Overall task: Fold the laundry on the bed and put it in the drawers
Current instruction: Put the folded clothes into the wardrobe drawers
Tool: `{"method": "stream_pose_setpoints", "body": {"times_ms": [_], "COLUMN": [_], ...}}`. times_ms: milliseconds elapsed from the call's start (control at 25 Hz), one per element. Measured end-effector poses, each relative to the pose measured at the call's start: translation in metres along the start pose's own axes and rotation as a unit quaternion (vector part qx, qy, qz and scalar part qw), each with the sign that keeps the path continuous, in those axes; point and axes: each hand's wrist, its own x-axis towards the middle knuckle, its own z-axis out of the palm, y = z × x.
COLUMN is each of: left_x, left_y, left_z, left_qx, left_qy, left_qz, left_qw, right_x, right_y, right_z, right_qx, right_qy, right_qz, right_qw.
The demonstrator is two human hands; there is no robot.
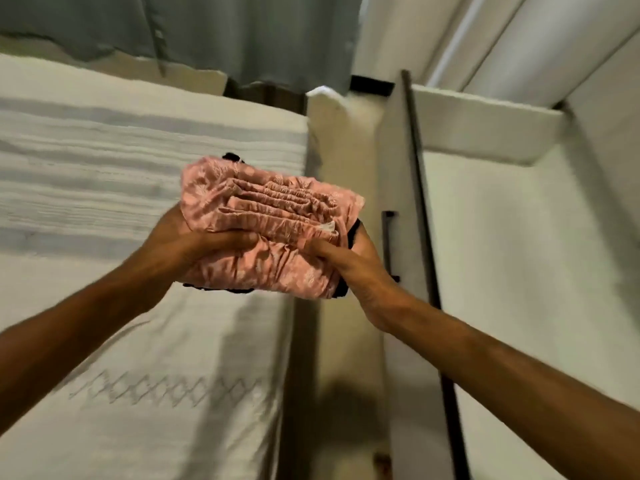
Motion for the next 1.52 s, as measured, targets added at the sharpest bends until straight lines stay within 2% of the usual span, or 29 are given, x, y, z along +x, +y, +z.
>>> {"method": "stream_pose_setpoints", "body": {"times_ms": [160, 240, 320, 440, 560, 680, 760, 840, 880, 960, 1040, 1080, 1160, 1240, 1280, 1400, 1440, 1520], "left_x": [0.041, 0.061, 0.079, 0.099, 0.1, 0.084, 0.057, 0.031, 0.022, 0.015, 0.019, 0.024, 0.039, 0.052, 0.055, 0.042, 0.029, -0.011], "left_y": [0.086, 0.11, 0.111, 0.074, 0.006, -0.062, -0.093, -0.111, -0.115, -0.114, -0.105, -0.097, -0.077, -0.05, -0.036, -0.004, -0.002, -0.014], "left_z": [0.166, 0.254, 0.344, 0.474, 0.58, 0.663, 0.716, 0.749, 0.758, 0.76, 0.742, 0.728, 0.682, 0.62, 0.583, 0.433, 0.375, 0.253], "left_qx": [0.087, 0.123, 0.179, 0.291, 0.356, 0.346, 0.361, 0.391, 0.389, 0.386, 0.402, 0.415, 0.428, 0.426, 0.42, 0.378, 0.361, 0.345], "left_qy": [-0.089, -0.154, -0.208, -0.293, -0.36, -0.416, -0.465, -0.448, -0.431, -0.422, -0.419, -0.411, -0.388, -0.36, -0.337, -0.191, -0.125, 0.004], "left_qz": [0.103, 0.152, 0.158, 0.098, 0.026, -0.011, 0.008, 0.062, 0.083, 0.1, 0.104, 0.107, 0.138, 0.165, 0.175, 0.227, 0.243, 0.248], "left_qw": [0.987, 0.969, 0.949, 0.906, 0.862, 0.841, 0.809, 0.801, 0.81, 0.814, 0.807, 0.805, 0.805, 0.814, 0.825, 0.877, 0.892, 0.905], "right_x": [-0.058, -0.086, -0.116, -0.16, -0.192, -0.216, -0.233, -0.24, -0.238, -0.236, -0.239, -0.237, -0.233, -0.223, -0.215, -0.179, -0.168, -0.144], "right_y": [-0.037, -0.029, -0.001, 0.063, 0.137, 0.188, 0.22, 0.227, 0.219, 0.188, 0.173, 0.16, 0.155, 0.129, 0.117, 0.06, 0.042, 0.012], "right_z": [-0.168, -0.24, -0.303, -0.372, -0.415, -0.454, -0.485, -0.503, -0.507, -0.507, -0.501, -0.492, -0.47, -0.433, -0.414, -0.335, -0.302, -0.219], "right_qx": [0.08, 0.124, 0.195, 0.307, 0.375, 0.379, 0.359, 0.353, 0.342, 0.259, 0.156, 0.104, 0.018, -0.181, -0.231, -0.226, -0.243, -0.289], "right_qy": [0.151, 0.226, 0.296, 0.378, 0.461, 0.592, 0.667, 0.675, 0.691, 0.712, 0.682, 0.648, 0.632, 0.542, 0.496, 0.416, 0.38, 0.31], "right_qz": [-0.02, -0.009, 0.025, 0.104, 0.18, 0.234, 0.264, 0.276, 0.275, 0.282, 0.314, 0.342, 0.358, 0.375, 0.351, 0.194, 0.133, 0.032], "right_qw": [0.985, 0.966, 0.935, 0.867, 0.784, 0.672, 0.598, 0.586, 0.574, 0.588, 0.642, 0.673, 0.687, 0.73, 0.76, 0.859, 0.882, 0.905]}}
